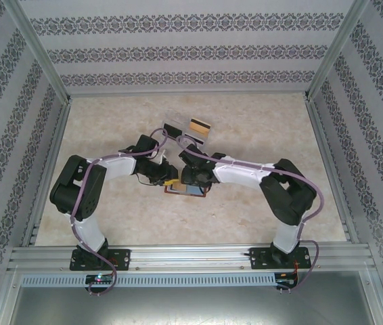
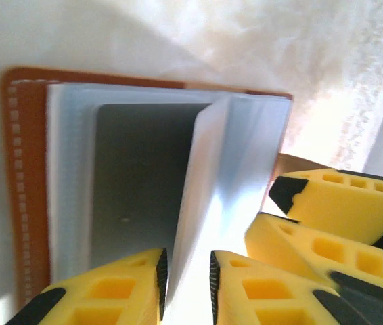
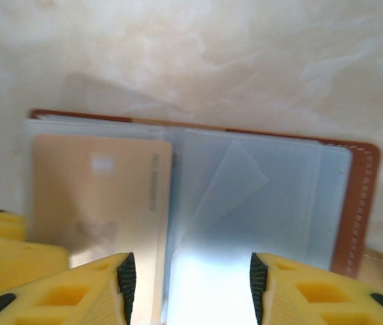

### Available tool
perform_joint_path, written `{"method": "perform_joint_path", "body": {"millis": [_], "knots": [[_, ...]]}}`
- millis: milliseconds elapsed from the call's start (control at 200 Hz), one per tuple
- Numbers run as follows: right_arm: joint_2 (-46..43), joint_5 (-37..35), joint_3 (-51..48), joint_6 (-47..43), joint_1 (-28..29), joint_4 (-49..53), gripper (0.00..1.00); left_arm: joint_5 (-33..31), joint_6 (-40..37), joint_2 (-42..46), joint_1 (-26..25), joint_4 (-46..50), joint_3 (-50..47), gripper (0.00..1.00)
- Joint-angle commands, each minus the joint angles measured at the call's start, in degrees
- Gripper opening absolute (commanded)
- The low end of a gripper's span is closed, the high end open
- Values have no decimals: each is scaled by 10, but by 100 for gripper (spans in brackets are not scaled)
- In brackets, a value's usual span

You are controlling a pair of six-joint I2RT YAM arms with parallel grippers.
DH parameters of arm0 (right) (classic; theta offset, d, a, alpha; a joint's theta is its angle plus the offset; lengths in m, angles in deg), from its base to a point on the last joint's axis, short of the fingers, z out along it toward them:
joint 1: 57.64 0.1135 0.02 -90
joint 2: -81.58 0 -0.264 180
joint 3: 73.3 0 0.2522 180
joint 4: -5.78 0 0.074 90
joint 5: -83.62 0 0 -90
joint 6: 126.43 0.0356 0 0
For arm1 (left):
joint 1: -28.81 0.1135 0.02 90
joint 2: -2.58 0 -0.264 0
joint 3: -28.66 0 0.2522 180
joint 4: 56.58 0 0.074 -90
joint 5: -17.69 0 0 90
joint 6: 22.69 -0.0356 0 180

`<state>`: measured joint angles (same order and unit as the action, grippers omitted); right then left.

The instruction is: Take the credit cards out of the card holder

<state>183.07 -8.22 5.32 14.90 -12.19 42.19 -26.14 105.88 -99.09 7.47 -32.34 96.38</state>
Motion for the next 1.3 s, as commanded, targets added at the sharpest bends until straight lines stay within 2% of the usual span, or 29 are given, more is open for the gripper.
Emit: {"method": "perform_joint_path", "body": {"millis": [0,175,330,530,659,854,1079,1294], "knots": [[-60,-14,-27,15,-10,-13,52,34,38,24,-16,-68,-13,31],[-132,-61,-78,14,-18,-15,55,36,67,28,-44,-124,-20,43],[-174,-82,-107,8,-24,-21,55,32,88,4,-71,-153,-5,43],[-180,-77,-117,-2,-28,-31,54,1,79,-8,-71,-113,19,43],[-159,-60,-102,-9,-27,-30,46,-28,73,9,-57,-86,15,40],[-98,-35,-70,-1,-23,-21,24,-62,44,12,-40,-32,19,31],[-30,-13,-36,6,-19,-5,12,-69,28,-3,-40,-18,26,27],[10,-12,-7,4,-21,31,10,-66,36,-22,-40,-22,38,27]]}}
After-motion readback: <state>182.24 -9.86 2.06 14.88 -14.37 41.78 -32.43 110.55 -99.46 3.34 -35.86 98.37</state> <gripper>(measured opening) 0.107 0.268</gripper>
